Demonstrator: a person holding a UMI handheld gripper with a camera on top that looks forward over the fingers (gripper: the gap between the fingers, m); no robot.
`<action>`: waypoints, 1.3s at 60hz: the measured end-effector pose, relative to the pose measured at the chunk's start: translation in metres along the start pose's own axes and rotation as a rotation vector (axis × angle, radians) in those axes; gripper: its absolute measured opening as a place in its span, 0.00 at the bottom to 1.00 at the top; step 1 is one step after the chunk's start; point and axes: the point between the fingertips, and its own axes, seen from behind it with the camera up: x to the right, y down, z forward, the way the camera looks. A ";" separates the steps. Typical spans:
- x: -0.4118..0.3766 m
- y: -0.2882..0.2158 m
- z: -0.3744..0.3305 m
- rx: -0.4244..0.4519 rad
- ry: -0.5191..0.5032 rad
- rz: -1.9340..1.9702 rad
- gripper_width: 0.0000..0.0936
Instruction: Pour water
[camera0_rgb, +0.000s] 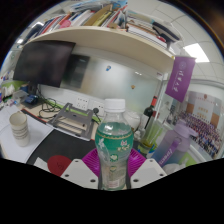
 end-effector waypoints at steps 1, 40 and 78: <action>-0.004 -0.004 -0.001 -0.002 -0.002 -0.028 0.34; -0.166 -0.098 0.006 -0.012 -0.065 -1.517 0.34; -0.174 -0.101 -0.013 -0.081 -0.124 -1.287 0.34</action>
